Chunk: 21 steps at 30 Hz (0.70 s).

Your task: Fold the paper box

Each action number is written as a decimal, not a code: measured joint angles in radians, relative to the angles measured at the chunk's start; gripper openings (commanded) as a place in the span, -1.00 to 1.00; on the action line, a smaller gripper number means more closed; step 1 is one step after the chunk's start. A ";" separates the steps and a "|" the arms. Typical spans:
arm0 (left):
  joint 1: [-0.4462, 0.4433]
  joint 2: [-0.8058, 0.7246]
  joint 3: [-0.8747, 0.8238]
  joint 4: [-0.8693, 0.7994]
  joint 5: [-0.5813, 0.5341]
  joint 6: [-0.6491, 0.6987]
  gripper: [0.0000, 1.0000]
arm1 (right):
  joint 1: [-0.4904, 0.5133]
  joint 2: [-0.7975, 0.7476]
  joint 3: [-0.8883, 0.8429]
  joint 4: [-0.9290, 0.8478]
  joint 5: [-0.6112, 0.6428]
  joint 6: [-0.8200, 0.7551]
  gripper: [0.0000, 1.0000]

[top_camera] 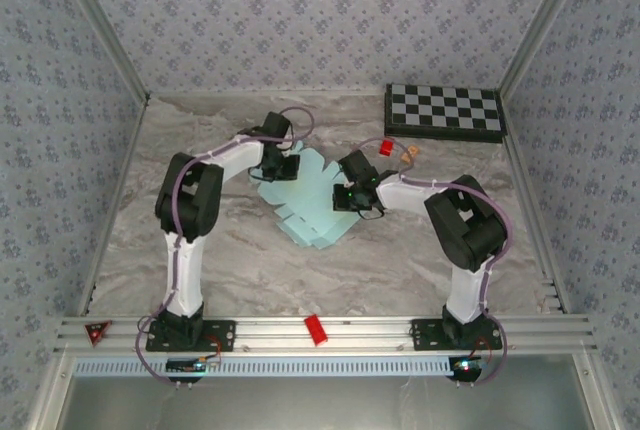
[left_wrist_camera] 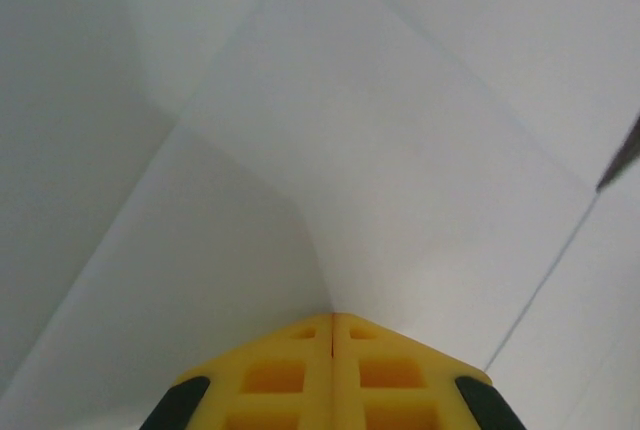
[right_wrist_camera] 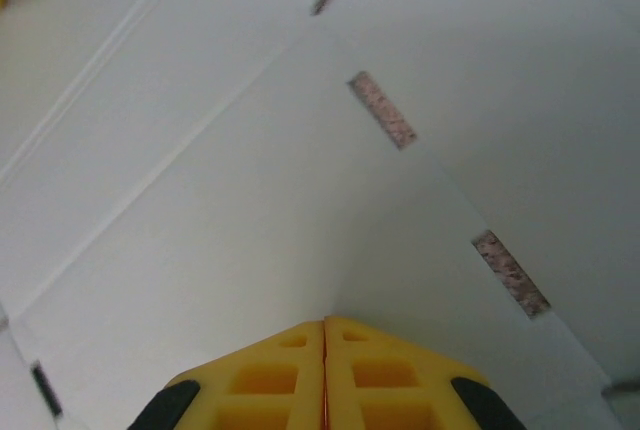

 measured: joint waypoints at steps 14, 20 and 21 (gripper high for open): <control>-0.164 -0.339 -0.467 0.087 -0.053 -0.183 -0.95 | -0.016 0.153 0.241 -0.114 0.049 -0.089 -0.83; -0.241 -0.364 -0.507 0.138 -0.048 -0.261 -0.92 | -0.016 0.232 0.364 -0.146 0.030 -0.126 -0.83; -0.250 -0.364 -0.507 0.138 -0.050 -0.266 -0.90 | -0.016 0.237 0.376 -0.150 0.028 -0.132 -0.83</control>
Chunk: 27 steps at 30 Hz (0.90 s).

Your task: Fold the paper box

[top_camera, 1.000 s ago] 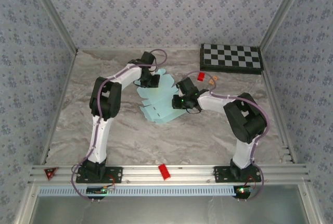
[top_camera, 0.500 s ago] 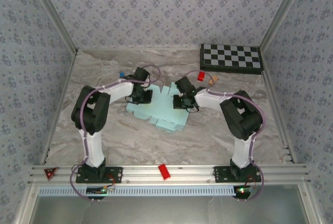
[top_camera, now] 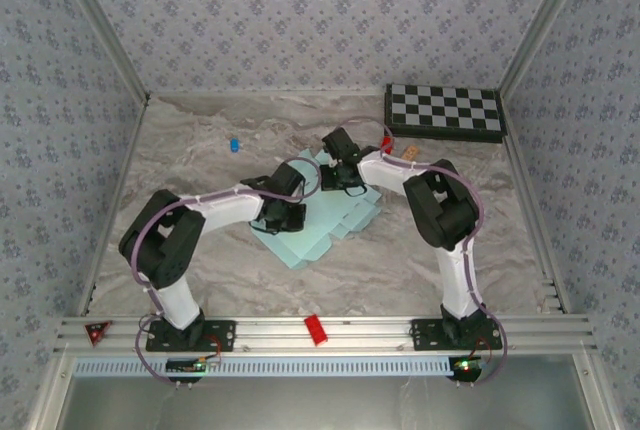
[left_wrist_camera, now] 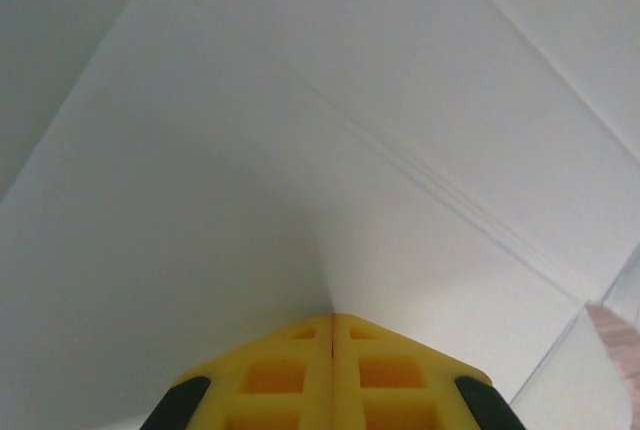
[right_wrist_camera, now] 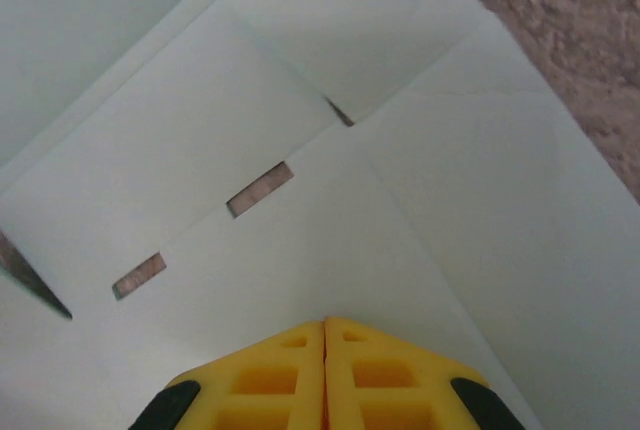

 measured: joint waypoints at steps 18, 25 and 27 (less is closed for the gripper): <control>0.118 0.009 0.159 -0.018 -0.053 0.175 -1.00 | -0.051 -0.249 -0.196 0.011 -0.025 0.031 -1.00; 0.118 0.090 0.165 -0.018 -0.031 0.215 -1.00 | -0.059 -0.243 -0.310 0.034 -0.051 0.093 -1.00; 0.117 0.090 0.154 -0.011 -0.028 0.213 -1.00 | -0.059 -0.234 -0.310 0.044 -0.052 0.101 -1.00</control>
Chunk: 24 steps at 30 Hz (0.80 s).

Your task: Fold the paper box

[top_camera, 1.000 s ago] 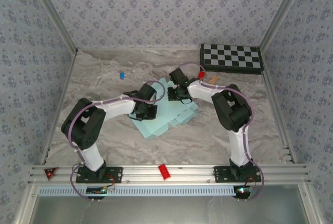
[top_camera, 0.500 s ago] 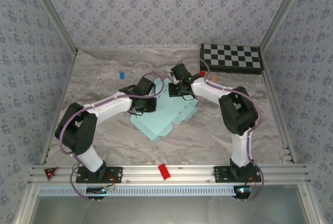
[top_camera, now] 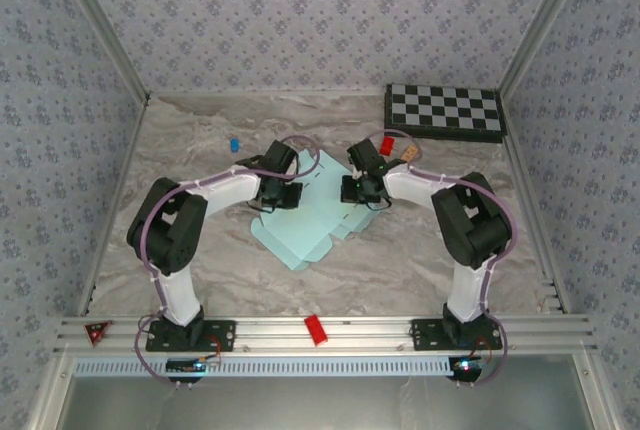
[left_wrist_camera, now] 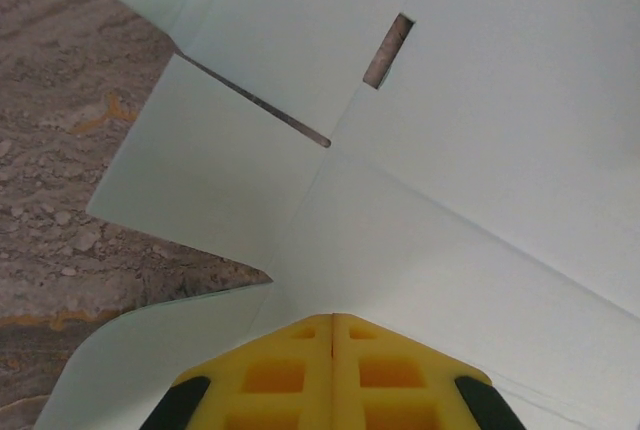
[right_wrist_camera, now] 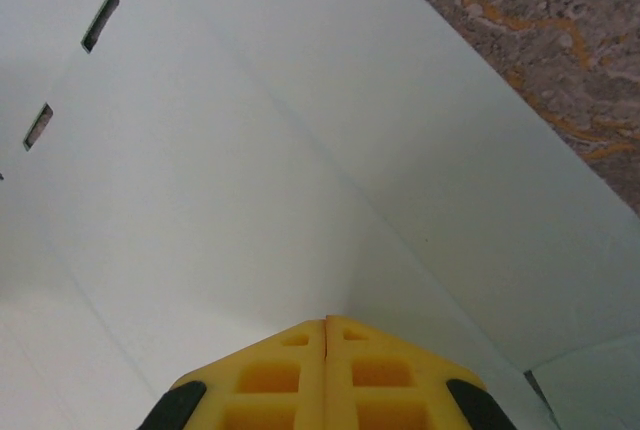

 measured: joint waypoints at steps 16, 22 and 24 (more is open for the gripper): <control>-0.117 -0.104 -0.188 0.074 -0.013 -0.174 -1.00 | 0.011 0.164 0.191 -0.005 -0.003 -0.025 -1.00; -0.146 -0.105 -0.188 0.075 -0.015 -0.227 -0.88 | 0.015 0.193 0.238 -0.027 -0.006 -0.056 -1.00; -0.146 -0.105 -0.184 0.071 -0.015 -0.236 -0.84 | 0.017 0.201 0.252 -0.035 -0.006 -0.061 -1.00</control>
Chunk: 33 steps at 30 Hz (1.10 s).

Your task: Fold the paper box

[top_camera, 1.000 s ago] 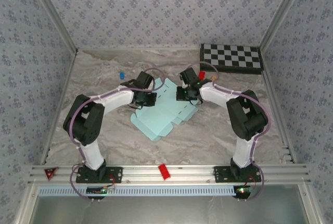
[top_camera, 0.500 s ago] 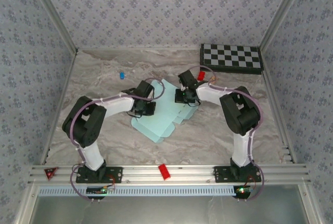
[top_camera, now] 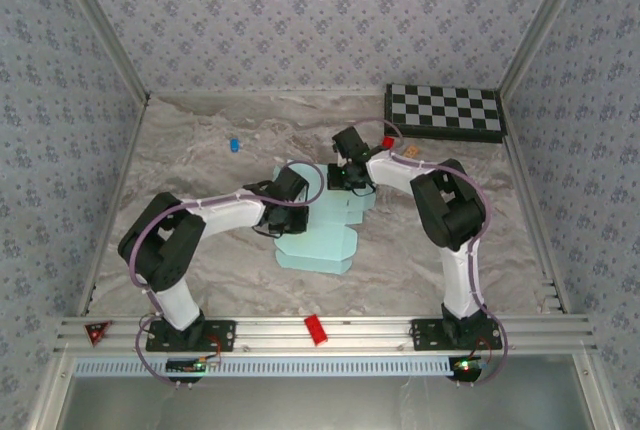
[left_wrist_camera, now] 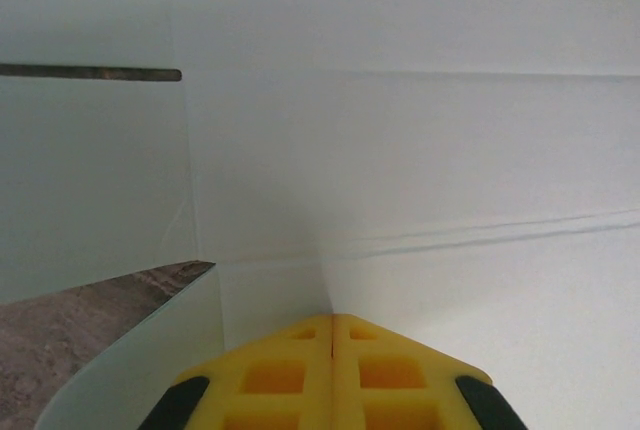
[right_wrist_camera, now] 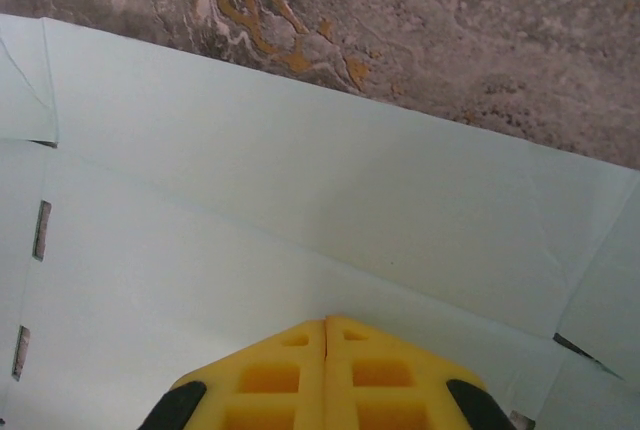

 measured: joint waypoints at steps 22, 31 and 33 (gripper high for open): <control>0.213 0.179 0.481 -0.154 -0.003 0.134 -0.28 | 0.008 0.003 0.010 -0.012 0.016 -0.025 -1.00; 0.257 0.307 0.600 -0.207 -0.026 0.171 -0.24 | 0.008 0.003 0.010 -0.011 0.020 -0.025 -1.00; 0.264 0.326 0.611 -0.211 -0.027 0.178 -0.23 | 0.008 0.003 0.010 -0.011 0.020 -0.025 -1.00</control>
